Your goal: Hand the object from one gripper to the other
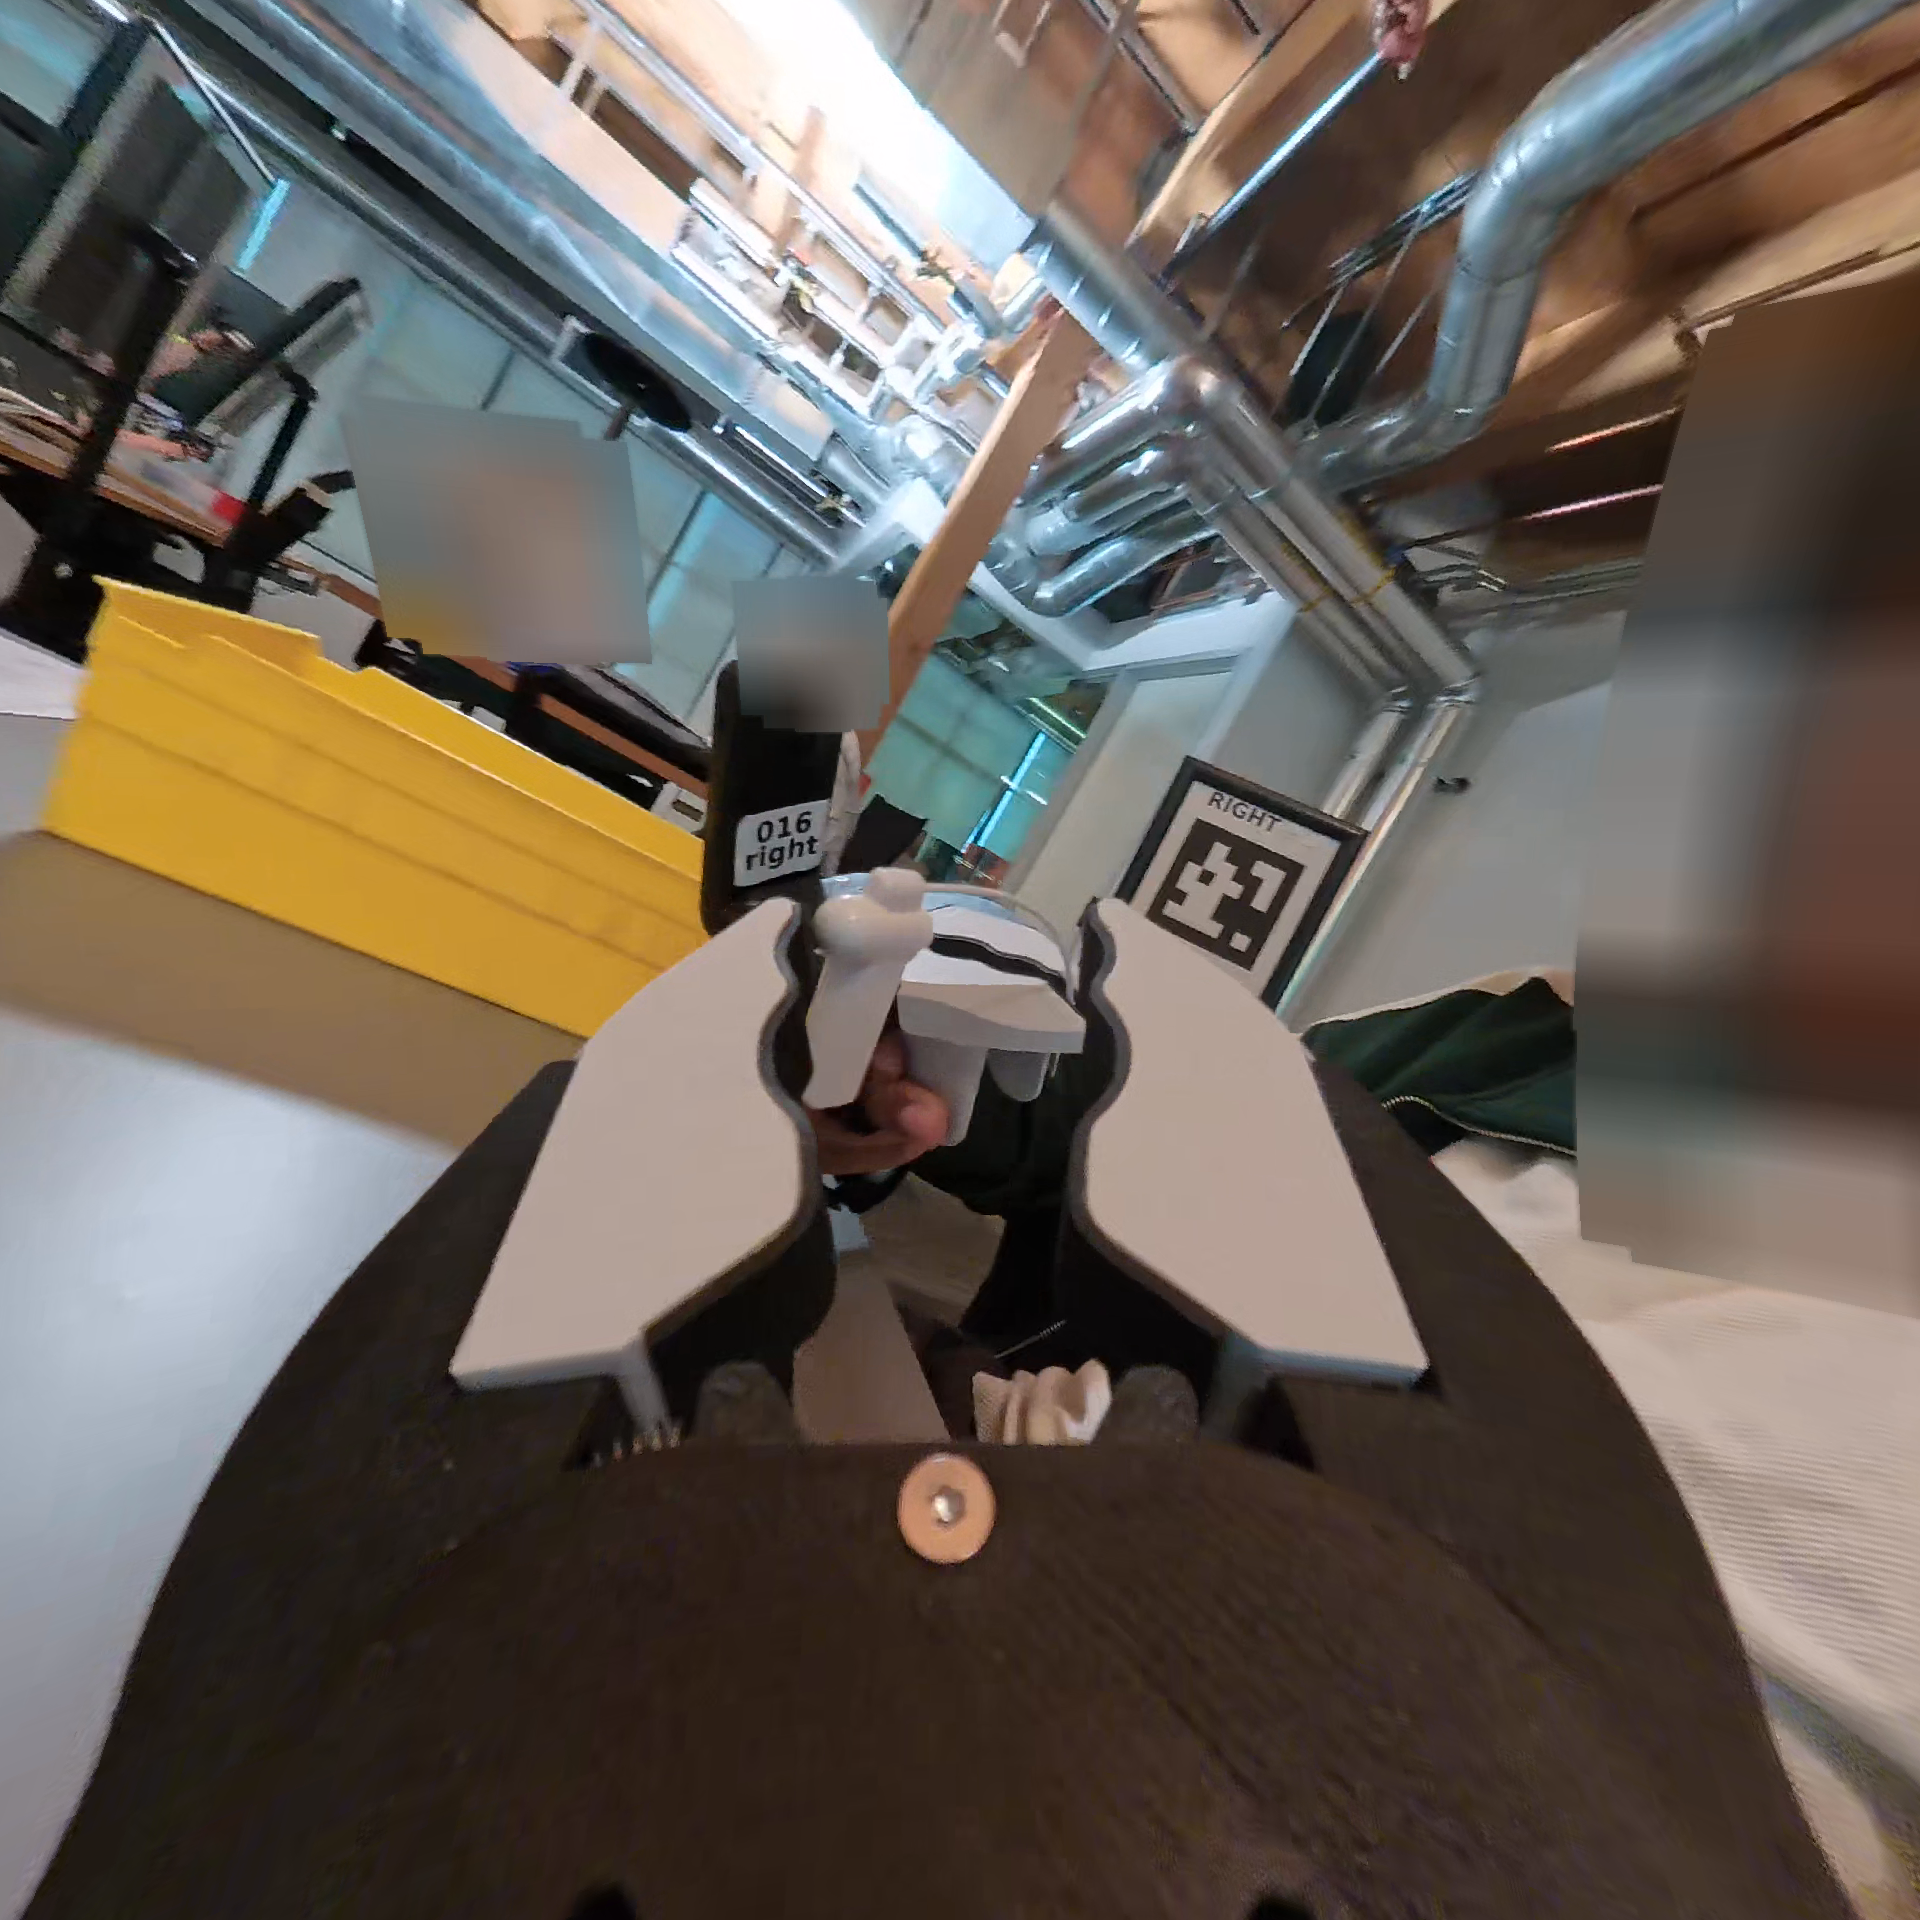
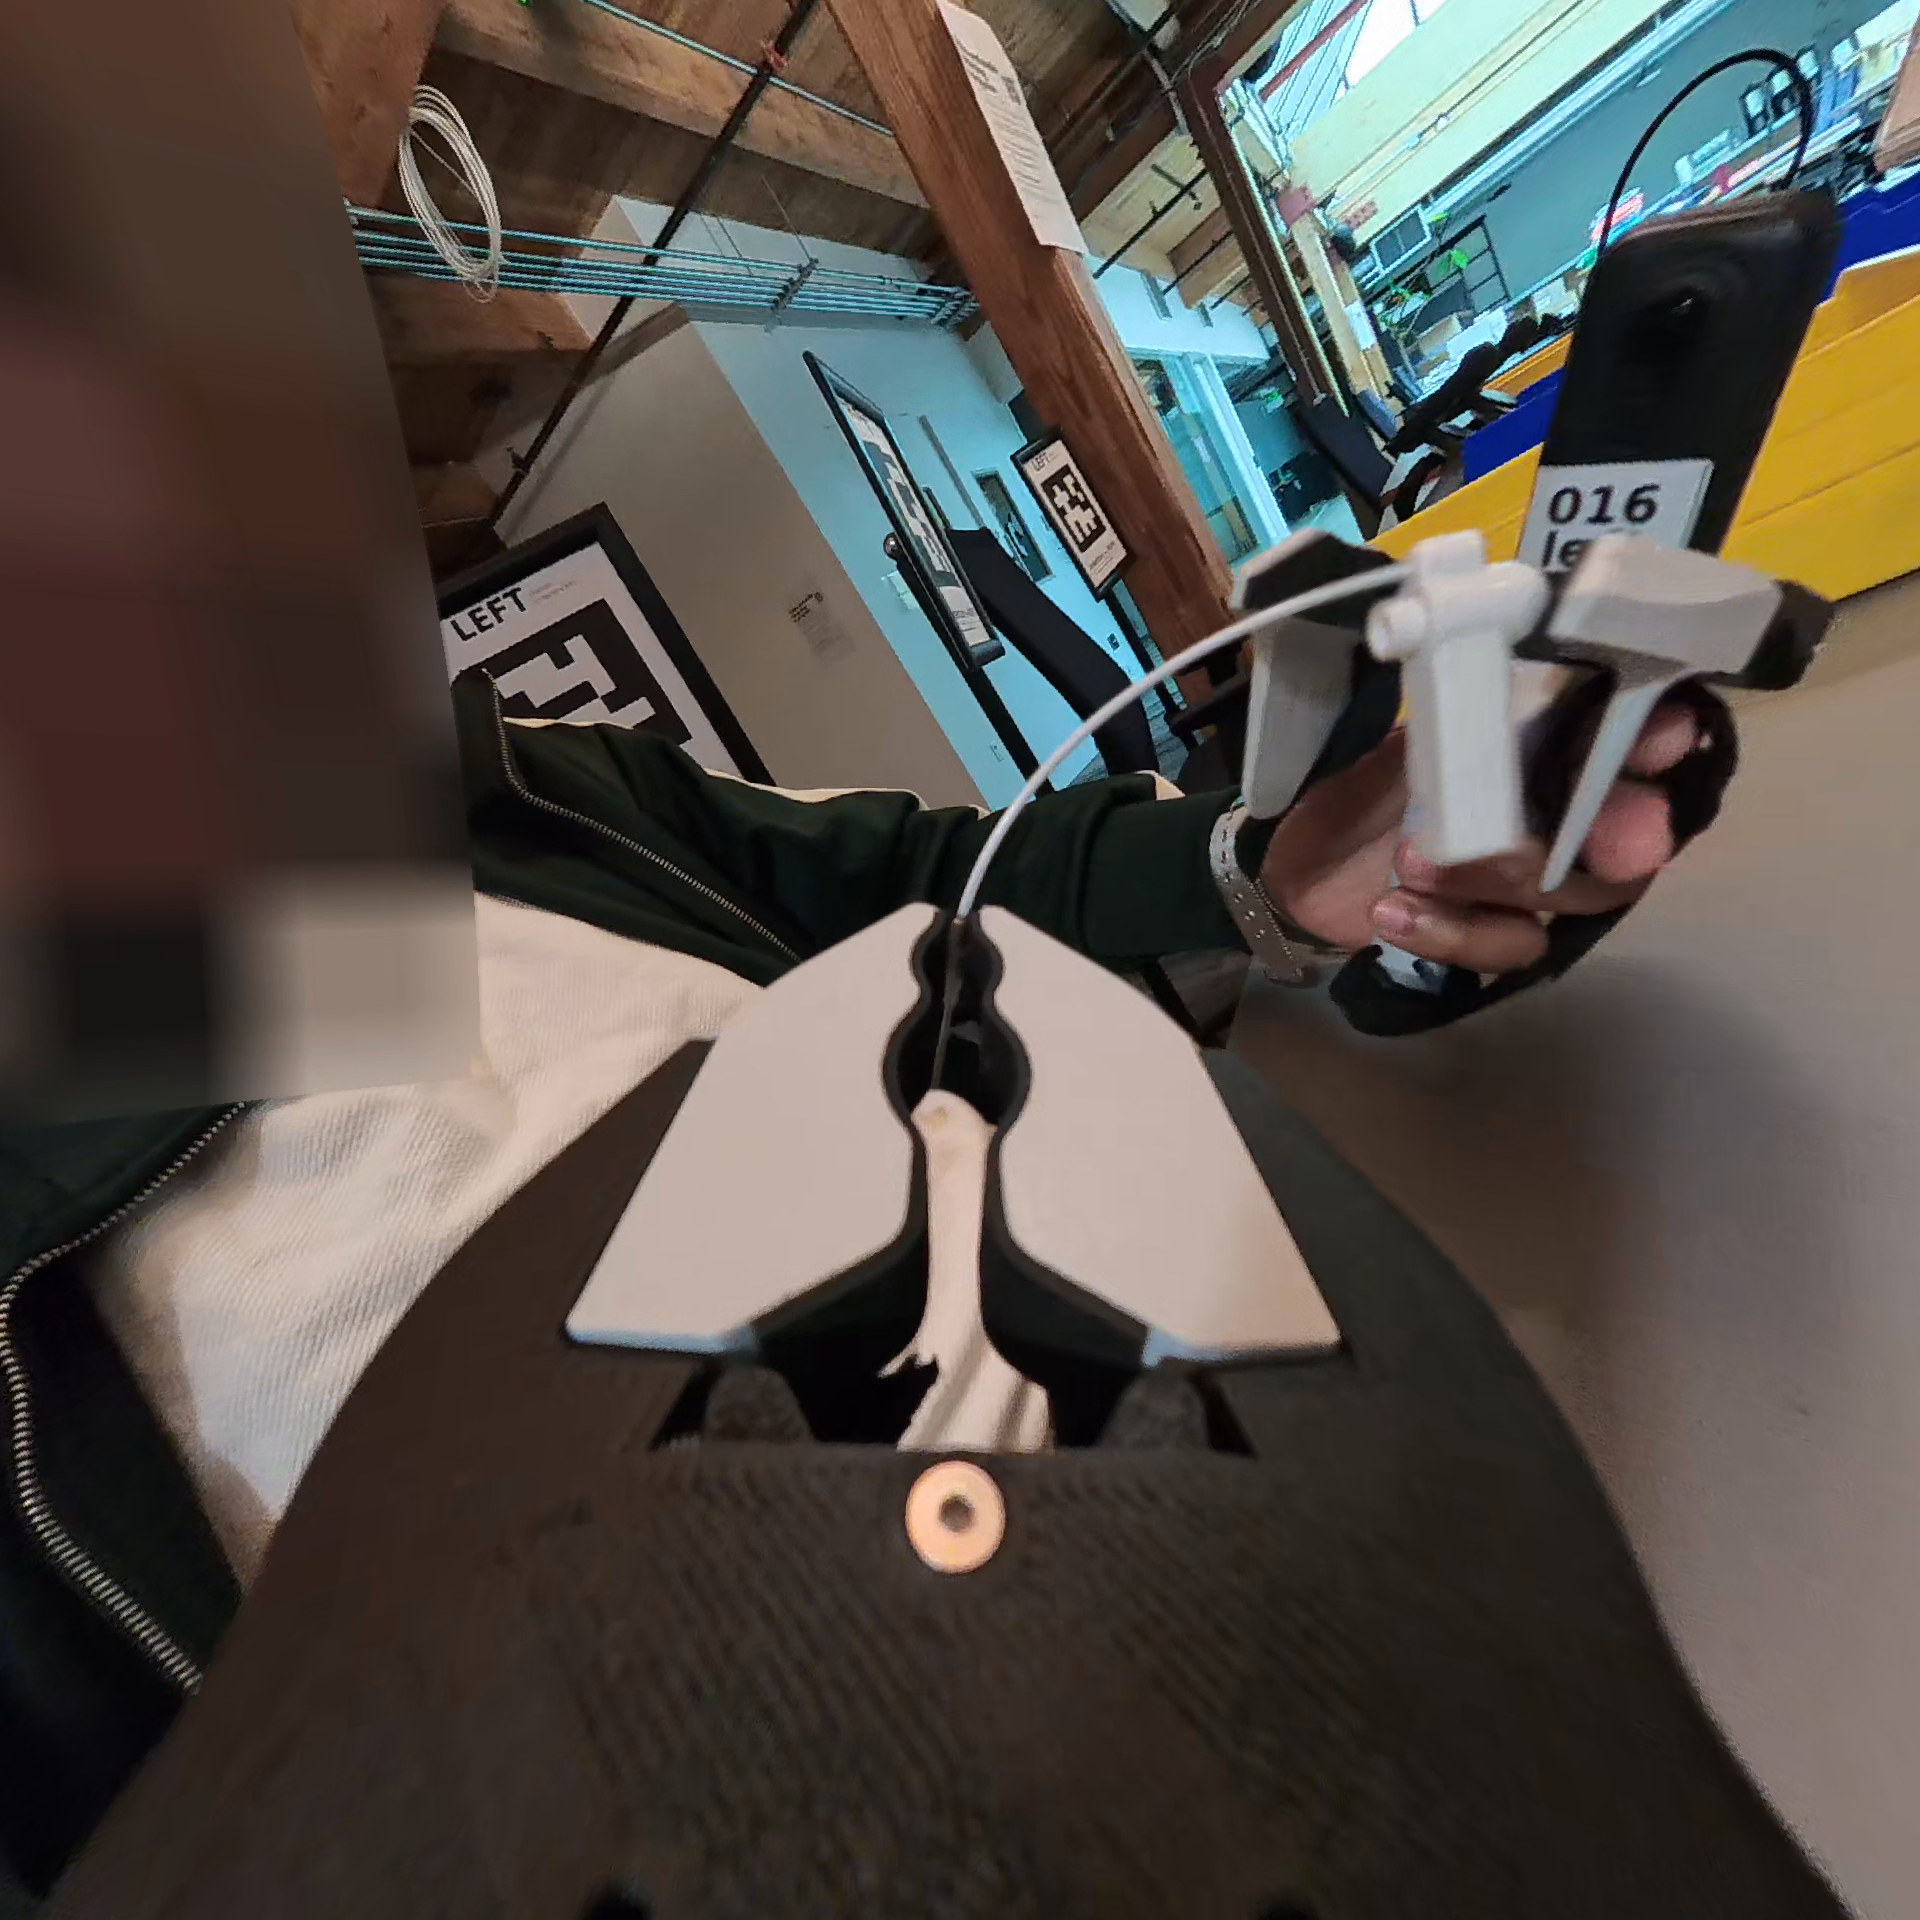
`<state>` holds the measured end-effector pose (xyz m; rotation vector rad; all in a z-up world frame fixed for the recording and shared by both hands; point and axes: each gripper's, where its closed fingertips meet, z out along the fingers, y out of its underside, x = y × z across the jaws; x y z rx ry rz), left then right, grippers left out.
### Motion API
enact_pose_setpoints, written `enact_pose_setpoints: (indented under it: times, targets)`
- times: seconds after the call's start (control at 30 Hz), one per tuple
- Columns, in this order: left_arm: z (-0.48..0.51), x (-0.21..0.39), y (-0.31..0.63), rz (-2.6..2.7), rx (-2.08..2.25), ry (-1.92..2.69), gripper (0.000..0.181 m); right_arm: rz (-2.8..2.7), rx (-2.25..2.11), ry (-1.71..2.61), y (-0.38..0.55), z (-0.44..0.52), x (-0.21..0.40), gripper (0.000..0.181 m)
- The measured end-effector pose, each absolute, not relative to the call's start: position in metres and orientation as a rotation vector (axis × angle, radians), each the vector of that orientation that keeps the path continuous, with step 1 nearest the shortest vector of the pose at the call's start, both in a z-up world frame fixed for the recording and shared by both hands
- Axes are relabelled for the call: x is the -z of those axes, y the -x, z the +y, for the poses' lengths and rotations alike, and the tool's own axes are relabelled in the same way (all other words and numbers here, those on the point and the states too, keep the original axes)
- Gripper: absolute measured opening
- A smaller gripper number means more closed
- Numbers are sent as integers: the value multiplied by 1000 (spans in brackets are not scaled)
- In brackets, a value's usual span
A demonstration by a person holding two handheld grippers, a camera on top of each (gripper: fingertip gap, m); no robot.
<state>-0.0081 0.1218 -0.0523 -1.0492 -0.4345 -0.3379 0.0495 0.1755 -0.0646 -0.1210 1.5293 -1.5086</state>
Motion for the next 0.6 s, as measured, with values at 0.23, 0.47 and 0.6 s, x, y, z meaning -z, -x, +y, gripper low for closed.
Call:
enact_pose_setpoints:
  times: [0.23,0.47,0.6]
  targets:
    - [124,53,2,-394,328,1093,15,1506,1536,85,-45,174,62,3]
    - [109,49,12,-449,276,1021,15,1484,1950,-208,14,167,52,70]
    - [92,42,19,-476,268,904,15,1633,2268,-300,47,180,47,70]
